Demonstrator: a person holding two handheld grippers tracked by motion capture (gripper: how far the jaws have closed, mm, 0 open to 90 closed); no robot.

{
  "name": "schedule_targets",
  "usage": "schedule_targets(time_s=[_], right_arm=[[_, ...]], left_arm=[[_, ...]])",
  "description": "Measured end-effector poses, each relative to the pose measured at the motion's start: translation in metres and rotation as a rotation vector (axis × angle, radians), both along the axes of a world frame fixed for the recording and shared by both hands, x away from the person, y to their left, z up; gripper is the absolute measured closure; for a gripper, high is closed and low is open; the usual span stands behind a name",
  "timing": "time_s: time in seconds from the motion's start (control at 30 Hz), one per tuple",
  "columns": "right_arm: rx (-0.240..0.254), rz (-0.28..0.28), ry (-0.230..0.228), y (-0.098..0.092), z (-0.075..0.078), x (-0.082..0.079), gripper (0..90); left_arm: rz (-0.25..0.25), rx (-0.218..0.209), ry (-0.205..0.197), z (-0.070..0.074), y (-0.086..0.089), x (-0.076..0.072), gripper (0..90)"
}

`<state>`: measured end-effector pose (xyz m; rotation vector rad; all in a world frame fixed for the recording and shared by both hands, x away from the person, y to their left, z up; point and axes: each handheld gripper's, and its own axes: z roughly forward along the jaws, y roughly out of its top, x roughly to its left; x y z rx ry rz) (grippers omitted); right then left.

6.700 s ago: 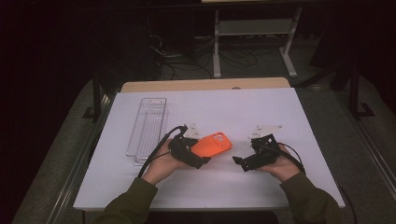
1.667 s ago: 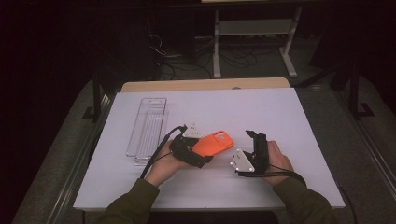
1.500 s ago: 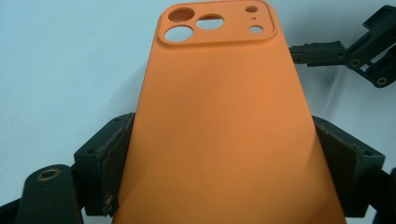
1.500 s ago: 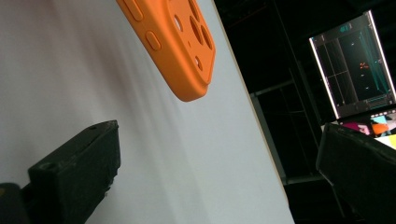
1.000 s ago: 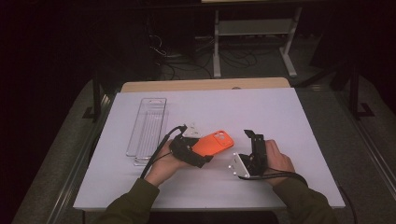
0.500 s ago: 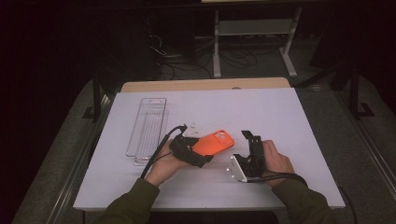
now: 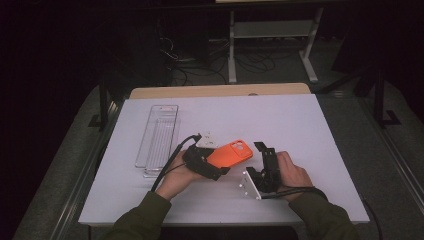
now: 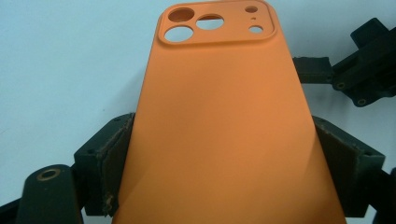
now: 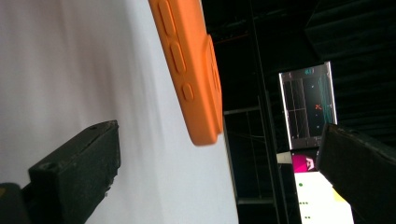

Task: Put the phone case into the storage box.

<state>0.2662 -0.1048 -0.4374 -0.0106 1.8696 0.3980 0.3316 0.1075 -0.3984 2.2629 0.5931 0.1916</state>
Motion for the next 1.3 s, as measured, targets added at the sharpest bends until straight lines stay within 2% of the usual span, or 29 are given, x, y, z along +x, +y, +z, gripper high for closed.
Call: schedule_targets(time_s=[0.07, 0.13, 0.2, 0.33, 0.4, 0.47, 0.5, 0.6, 0.67, 0.73, 0.87, 1.03, 1.3], right_arm=[[0.000, 0.000, -0.002, 0.001, 0.000, -0.001, 0.0], [0.005, 0.000, -0.005, 0.002, 0.000, -0.002, 0.0], [0.004, 0.001, -0.007, 0.004, 0.001, -0.002, 0.0], [-0.001, 0.012, -0.012, 0.007, 0.002, -0.004, 0.0], [-0.002, 0.021, -0.016, 0.009, 0.001, -0.005, 0.0], [-0.022, 0.045, -0.049, 0.011, 0.001, -0.005, 0.0], [0.005, 0.043, -0.071, 0.013, 0.000, -0.005, 0.0], [-0.015, 0.052, -0.090, 0.017, 0.000, -0.006, 0.0], [-0.022, 0.062, -0.097, 0.019, 0.000, -0.007, 0.0], [-0.031, 0.072, -0.105, 0.021, -0.001, -0.008, 0.0], [-0.039, 0.094, -0.126, 0.022, -0.003, -0.009, 3.4], [-0.042, 0.108, -0.130, 0.022, -0.003, -0.011, 8.9], [-0.052, 0.127, -0.113, 0.024, -0.004, -0.015, 22.0]], left_arm=[[0.003, -0.011, 0.000, 0.000, -0.001, -0.001, 15.9], [-0.018, 0.006, -0.005, 0.000, -0.001, -0.001, 15.9], [-0.016, -0.011, -0.002, 0.000, -0.002, -0.002, 15.9], [-0.030, -0.003, -0.008, 0.001, -0.003, -0.002, 15.9], [-0.024, -0.015, -0.003, 0.000, -0.004, -0.003, 15.9], [-0.034, -0.010, -0.010, 0.001, -0.004, -0.002, 15.9], [-0.036, -0.011, -0.009, 0.000, -0.004, -0.002, 15.9], [-0.032, -0.023, 0.003, 0.000, -0.006, -0.003, 15.9], [-0.041, -0.011, -0.001, 0.000, -0.006, -0.003, 15.9], [-0.042, -0.018, 0.000, -0.001, -0.008, -0.004, 15.9], [-0.049, -0.005, -0.007, -0.001, -0.007, -0.004, 15.9], [-0.051, -0.002, -0.013, 0.000, -0.006, -0.002, 15.9], [-0.052, -0.010, -0.014, 0.000, -0.006, -0.003, 15.9]])
